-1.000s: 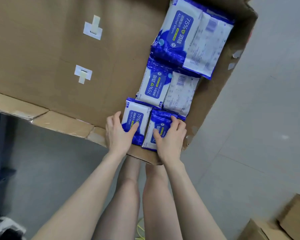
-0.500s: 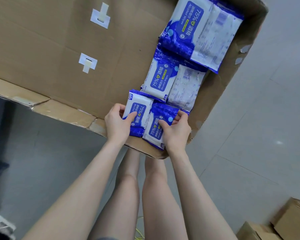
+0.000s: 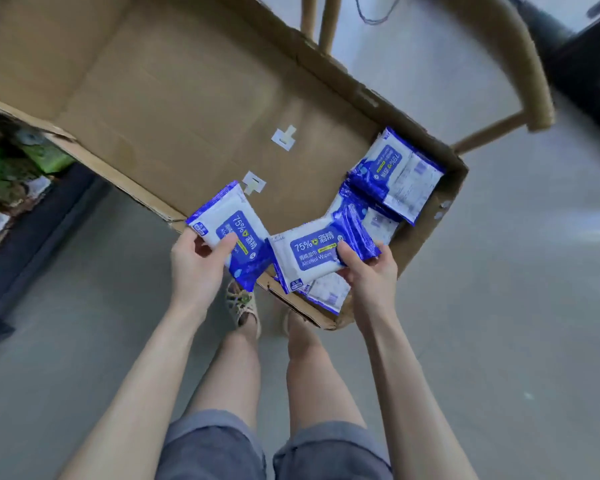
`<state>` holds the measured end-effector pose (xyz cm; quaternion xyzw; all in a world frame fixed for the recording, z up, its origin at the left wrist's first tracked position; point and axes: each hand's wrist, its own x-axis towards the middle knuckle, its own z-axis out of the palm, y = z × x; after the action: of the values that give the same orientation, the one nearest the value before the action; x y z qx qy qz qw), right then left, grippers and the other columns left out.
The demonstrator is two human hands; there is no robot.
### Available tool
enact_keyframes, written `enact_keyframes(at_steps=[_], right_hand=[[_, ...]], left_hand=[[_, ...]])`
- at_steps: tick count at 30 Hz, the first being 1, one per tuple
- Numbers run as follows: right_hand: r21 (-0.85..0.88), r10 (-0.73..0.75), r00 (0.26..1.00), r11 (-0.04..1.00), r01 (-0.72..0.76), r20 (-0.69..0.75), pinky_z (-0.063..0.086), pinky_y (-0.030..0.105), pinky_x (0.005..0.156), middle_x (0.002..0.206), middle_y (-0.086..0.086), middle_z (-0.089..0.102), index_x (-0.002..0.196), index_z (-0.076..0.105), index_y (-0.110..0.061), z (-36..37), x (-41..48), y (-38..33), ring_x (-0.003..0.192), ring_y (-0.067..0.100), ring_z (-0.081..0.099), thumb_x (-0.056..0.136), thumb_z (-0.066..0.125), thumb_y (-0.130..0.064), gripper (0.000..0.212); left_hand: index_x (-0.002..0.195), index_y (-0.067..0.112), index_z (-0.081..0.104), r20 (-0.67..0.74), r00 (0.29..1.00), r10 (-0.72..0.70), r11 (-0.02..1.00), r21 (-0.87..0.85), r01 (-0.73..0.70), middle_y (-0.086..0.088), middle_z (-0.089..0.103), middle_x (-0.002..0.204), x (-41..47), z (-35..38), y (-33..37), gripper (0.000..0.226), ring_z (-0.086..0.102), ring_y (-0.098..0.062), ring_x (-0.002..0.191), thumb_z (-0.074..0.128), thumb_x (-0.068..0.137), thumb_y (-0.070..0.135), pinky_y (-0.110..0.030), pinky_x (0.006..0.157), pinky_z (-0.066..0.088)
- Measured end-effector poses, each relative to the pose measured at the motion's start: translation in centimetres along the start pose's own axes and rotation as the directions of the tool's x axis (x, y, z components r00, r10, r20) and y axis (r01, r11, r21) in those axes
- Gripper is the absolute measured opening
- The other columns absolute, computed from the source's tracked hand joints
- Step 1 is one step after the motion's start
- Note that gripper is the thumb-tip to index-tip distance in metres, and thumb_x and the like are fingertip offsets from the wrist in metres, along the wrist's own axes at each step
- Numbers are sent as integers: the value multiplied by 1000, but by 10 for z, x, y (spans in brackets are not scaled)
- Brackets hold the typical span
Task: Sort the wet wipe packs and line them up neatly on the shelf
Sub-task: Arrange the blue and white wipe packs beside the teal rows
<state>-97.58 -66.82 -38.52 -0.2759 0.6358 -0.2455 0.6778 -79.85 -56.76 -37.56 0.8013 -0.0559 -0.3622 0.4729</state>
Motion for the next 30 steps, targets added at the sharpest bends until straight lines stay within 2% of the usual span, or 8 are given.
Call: enact_keyframes(at_steps=[3,5,9,14,18,24,28,30], right_hand=[[6,-31,995,1000,31,93,56,28,63,93,8,72,114,50,-3,42,-41,-30,79,20,70,83,68,2,37],[11,-58,986,998,57,157,56,25,61,90,4,73,111,53,-9,70,-64,-44,78,18,71,82,69,2,36],[-26,-121,953,991,134,278,56,24,63,91,3,73,106,60,-9,143,-118,-54,81,17,71,81,69,1,28],[-51,-116,921,988,145,371,57,24,63,86,7,71,91,63,-7,249,-183,-30,73,18,69,81,70,0,15],[-42,-128,857,984,172,500,58,29,67,88,10,70,90,60,-7,337,-233,-10,77,22,68,81,69,1,15],[-4,-134,717,982,188,684,56,25,61,98,12,71,100,63,-6,448,-297,-12,87,26,69,83,67,3,20],[42,-189,630,970,241,753,57,26,61,90,8,71,98,60,-4,516,-333,-32,82,21,71,84,63,5,16],[63,-217,582,960,272,784,57,26,61,90,7,72,100,59,-3,548,-347,-43,85,21,71,85,64,3,17]], left_hand=[[85,19,62,-101,995,-16,976,-216,-6,0,68,80,-15,-49,37,7,65,-19,80,63,90,14,-36,72,55],[88,20,64,-151,988,-19,951,-307,-28,6,70,79,-22,-79,52,5,66,-14,80,62,91,16,-28,70,53],[89,21,64,-257,966,-11,905,-414,-100,9,69,80,-33,-164,74,10,64,-8,75,65,88,11,-27,71,50],[96,18,61,-281,959,29,881,-445,-157,-6,69,94,-38,-289,80,23,66,-19,83,64,85,-2,-24,64,55],[108,20,57,-351,934,70,854,-463,-238,-2,69,98,-38,-386,87,34,69,-16,84,62,85,-4,-30,67,58],[97,27,61,-506,854,124,803,-454,-386,6,72,92,-31,-491,115,10,69,-15,86,56,94,19,-39,71,57],[91,27,62,-579,788,210,820,-334,-464,10,72,89,-22,-553,144,7,67,-7,83,58,93,22,-29,77,52],[93,24,62,-587,774,239,815,-312,-488,5,72,93,-14,-581,162,6,68,-10,84,59,93,19,-32,78,54]])
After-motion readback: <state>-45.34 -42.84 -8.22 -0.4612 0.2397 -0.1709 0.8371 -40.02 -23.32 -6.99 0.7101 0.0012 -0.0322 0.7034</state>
